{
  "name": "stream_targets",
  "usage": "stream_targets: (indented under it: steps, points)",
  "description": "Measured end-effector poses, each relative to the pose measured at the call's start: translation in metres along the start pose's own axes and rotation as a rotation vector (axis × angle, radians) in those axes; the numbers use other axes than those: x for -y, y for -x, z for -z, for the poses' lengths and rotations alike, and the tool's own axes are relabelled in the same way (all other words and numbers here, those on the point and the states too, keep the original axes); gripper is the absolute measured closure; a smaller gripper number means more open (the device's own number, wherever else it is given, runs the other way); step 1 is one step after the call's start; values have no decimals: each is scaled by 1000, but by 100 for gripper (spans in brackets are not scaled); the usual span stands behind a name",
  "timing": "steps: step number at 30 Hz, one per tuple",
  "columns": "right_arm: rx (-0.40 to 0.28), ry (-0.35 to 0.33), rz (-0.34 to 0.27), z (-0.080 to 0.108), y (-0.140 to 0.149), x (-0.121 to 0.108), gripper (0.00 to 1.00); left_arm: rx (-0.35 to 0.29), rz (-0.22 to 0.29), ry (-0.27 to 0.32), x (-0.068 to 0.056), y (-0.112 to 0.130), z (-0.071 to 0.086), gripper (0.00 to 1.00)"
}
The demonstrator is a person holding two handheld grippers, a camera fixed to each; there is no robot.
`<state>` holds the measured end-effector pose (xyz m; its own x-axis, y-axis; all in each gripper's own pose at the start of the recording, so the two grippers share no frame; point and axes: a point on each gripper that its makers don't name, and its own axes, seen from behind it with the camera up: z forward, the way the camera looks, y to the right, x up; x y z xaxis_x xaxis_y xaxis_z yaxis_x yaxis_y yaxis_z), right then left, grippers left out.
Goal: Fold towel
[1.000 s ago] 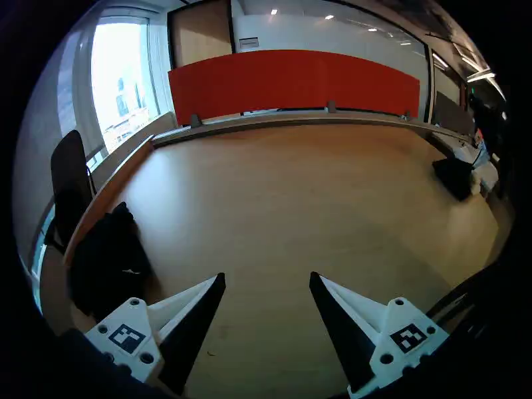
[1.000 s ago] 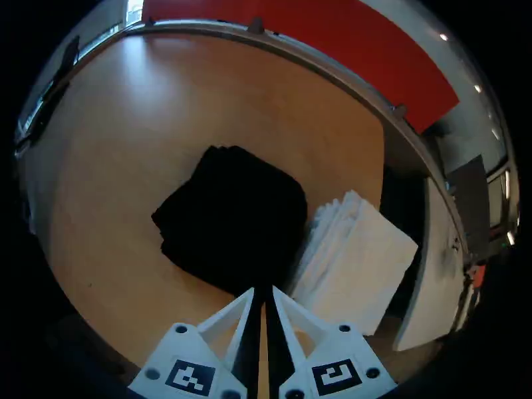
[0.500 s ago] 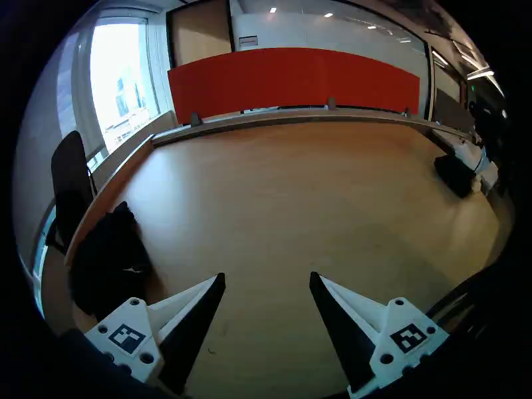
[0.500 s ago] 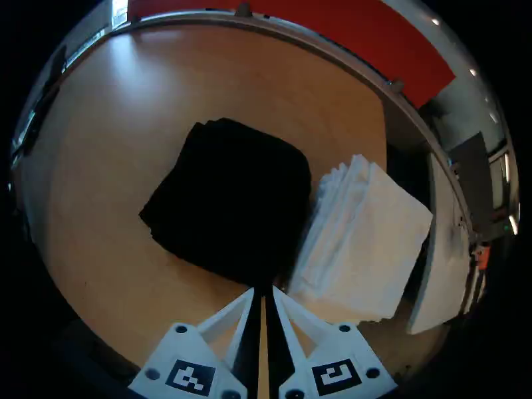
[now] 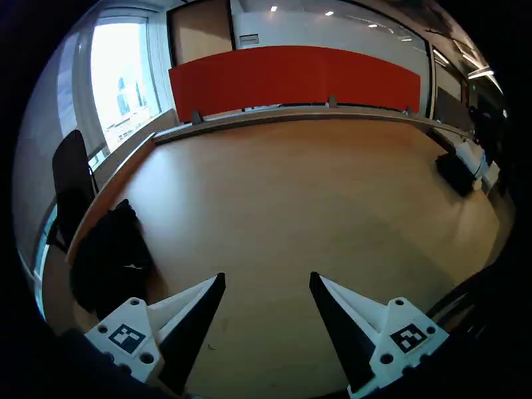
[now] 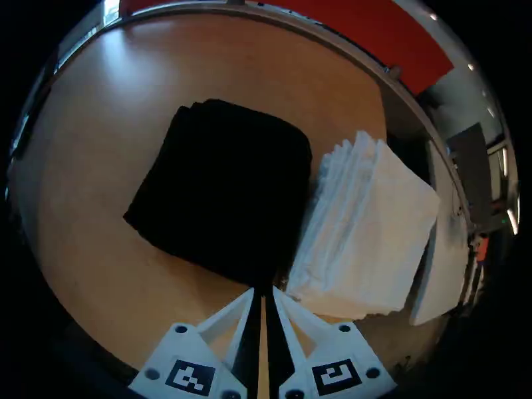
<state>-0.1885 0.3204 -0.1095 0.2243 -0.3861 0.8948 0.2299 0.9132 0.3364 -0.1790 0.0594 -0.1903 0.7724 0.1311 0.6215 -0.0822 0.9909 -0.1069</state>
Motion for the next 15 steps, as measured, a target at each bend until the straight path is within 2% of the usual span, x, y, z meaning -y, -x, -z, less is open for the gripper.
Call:
stream_targets:
  steps: [11, 15]
  points:
    - [6, -1, -12, -7, 2, 4, 94, 6, -6, 1, -3, 1, -1, 6]
    - [5, -5, -18, -8, 3, 5, 91, 4, -6, 2, -2, 0, -1, 6]
